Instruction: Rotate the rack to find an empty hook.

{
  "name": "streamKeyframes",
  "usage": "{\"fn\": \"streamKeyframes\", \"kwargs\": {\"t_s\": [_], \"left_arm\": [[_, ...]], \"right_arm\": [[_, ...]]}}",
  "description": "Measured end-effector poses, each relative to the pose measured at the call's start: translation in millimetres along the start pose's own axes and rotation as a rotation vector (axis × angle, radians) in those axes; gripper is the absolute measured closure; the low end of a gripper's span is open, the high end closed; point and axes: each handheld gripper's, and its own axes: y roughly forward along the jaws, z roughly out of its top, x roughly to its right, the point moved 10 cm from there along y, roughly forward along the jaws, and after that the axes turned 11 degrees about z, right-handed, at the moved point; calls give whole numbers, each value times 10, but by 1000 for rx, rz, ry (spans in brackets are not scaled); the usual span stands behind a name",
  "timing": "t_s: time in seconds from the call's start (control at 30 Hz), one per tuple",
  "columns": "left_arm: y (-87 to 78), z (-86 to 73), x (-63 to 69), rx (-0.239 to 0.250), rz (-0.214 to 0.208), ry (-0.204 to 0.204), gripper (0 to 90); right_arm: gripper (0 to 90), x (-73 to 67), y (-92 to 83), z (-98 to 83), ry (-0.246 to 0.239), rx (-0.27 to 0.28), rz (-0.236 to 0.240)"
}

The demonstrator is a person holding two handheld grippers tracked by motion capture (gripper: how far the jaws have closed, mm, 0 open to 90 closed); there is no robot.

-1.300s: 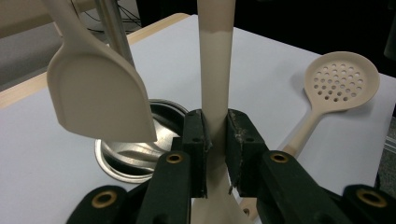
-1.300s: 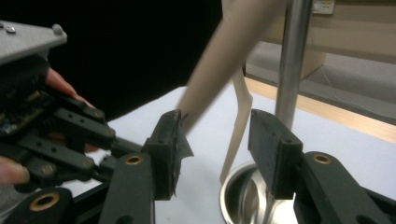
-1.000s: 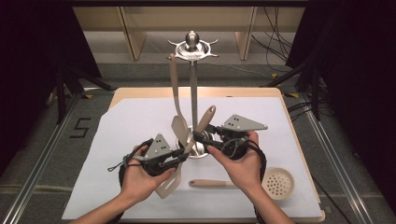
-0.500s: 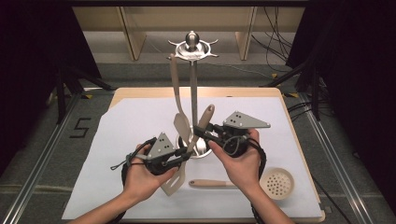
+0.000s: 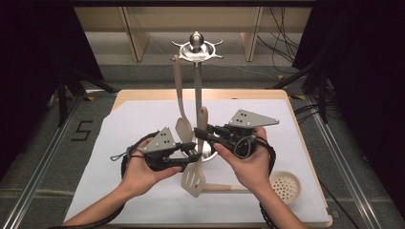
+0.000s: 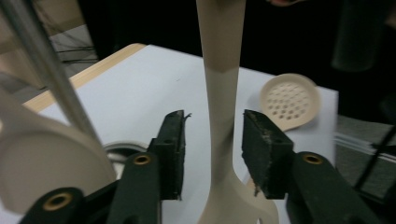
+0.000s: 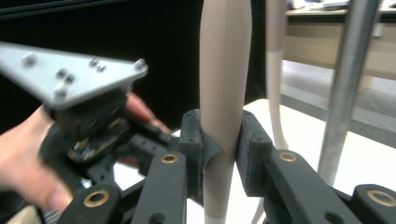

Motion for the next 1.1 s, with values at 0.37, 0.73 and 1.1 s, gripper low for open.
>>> {"fn": "streamKeyframes", "kwargs": {"t_s": [0.37,0.73,1.1], "left_arm": [[-17,140,81,39,-219,-43,569],[10,145,125,0,-230,-51,763],[48,214,-2,-30,-82,-36,770]], "right_arm": [[753,-128,-14,37,-28,-6,125],[752,-147,-30,22,-24,-1,155],[621,-84,-174,82,-48,59,97]]}}
